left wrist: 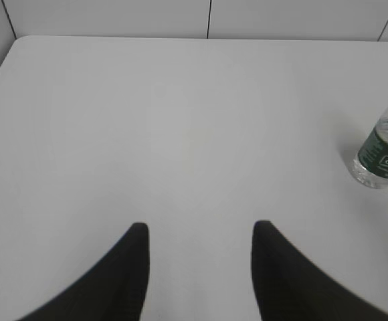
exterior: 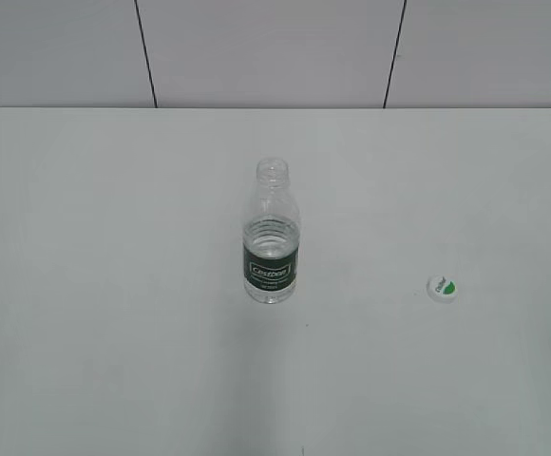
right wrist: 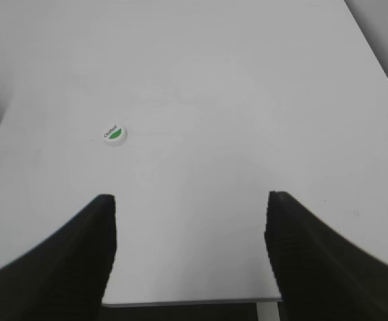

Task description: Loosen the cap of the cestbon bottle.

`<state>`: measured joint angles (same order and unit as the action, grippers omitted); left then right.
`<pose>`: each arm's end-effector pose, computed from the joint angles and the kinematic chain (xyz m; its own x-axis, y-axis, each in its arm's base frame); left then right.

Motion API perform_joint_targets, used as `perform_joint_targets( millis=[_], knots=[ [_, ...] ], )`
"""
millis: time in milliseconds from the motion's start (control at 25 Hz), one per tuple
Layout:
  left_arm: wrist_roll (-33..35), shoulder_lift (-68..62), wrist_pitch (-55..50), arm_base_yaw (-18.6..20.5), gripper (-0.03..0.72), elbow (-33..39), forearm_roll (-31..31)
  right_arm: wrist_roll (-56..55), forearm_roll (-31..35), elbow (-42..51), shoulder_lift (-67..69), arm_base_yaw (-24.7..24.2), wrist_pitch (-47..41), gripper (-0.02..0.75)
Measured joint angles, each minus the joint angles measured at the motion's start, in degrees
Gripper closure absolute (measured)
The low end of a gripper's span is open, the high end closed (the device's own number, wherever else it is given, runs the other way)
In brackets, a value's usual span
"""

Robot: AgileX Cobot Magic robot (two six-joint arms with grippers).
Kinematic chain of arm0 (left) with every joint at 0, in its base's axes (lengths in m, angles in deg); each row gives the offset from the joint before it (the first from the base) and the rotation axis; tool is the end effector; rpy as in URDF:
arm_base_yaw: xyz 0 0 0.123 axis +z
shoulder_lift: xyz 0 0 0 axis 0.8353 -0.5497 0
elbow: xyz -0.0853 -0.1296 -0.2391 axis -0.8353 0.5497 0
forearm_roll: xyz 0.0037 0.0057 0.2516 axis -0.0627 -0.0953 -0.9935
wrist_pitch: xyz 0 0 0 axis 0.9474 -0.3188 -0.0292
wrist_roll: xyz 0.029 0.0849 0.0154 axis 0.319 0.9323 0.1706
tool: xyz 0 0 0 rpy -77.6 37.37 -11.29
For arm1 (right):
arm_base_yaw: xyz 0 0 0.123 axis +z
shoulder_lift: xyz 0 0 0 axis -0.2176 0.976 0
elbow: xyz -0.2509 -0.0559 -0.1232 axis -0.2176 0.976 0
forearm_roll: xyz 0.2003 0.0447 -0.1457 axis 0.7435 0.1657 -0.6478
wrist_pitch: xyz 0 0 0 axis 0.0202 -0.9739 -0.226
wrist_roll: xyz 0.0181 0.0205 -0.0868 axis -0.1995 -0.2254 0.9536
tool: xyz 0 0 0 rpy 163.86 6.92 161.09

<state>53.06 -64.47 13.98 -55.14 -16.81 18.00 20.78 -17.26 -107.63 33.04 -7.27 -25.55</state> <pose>-0.0090 -0.0045 0.2872 -0.4075 -0.0491 -0.9119 0.0016 0.9985 -0.0545 -0.0072 -0.0006 0.2764 -0.4600 -0.0955 -0.8828 -0.1168 0.9921 -0.0465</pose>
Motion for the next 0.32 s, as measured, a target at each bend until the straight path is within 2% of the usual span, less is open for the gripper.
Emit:
perform_joint_targets(
  millis=[320],
  knots=[
    [0.0, 0.0, 0.0, 0.0, 0.378, 0.0, 0.0, 0.0, 0.0, 0.0, 0.0, 0.0, 0.0, 0.202]
  ],
)
